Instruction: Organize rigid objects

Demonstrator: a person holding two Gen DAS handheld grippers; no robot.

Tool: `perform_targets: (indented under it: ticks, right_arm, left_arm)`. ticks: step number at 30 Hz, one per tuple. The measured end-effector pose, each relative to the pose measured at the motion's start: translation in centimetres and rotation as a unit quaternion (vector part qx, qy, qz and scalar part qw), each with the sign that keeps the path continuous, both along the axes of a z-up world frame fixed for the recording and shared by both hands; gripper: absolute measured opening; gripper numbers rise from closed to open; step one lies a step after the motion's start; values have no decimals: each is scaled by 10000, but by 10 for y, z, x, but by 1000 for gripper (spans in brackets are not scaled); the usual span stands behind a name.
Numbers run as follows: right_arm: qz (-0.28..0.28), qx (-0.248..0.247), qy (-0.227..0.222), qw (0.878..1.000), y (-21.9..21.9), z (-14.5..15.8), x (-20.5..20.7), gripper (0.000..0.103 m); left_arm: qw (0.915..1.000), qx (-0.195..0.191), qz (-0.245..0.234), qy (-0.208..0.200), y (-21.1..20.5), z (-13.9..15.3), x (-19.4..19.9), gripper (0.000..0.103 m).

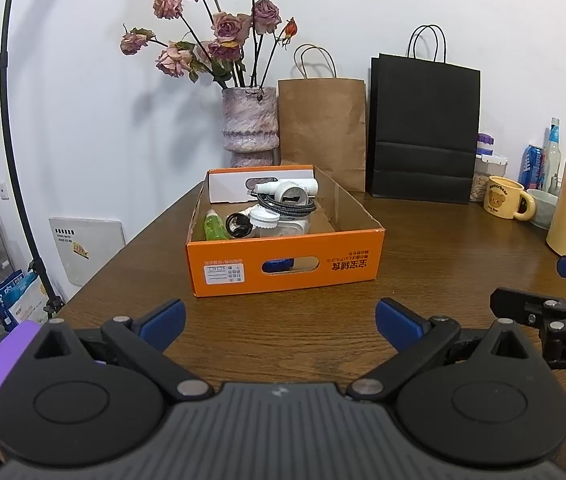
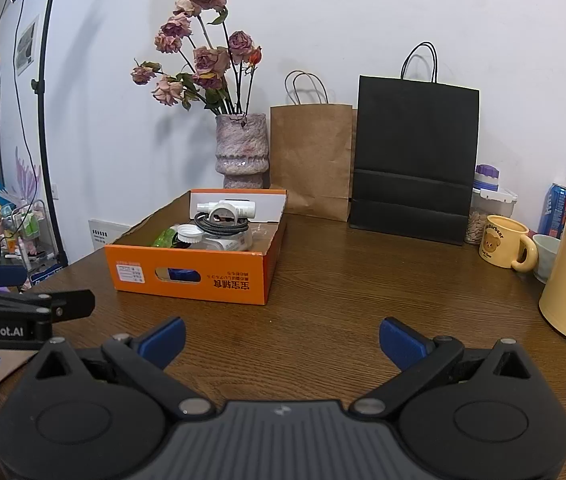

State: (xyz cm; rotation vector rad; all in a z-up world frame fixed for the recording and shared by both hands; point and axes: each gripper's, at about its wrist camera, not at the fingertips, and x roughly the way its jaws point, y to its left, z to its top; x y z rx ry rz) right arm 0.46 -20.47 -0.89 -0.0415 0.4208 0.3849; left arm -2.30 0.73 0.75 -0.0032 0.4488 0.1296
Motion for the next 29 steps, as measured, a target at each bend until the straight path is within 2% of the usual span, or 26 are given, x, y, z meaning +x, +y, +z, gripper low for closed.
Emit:
perform_targets:
  ticks: [29]
  right_arm:
    - [10, -51, 0, 10000, 0, -3, -1, 103]
  left_arm:
    - [10000, -2, -59, -36, 0, 0, -2, 103]
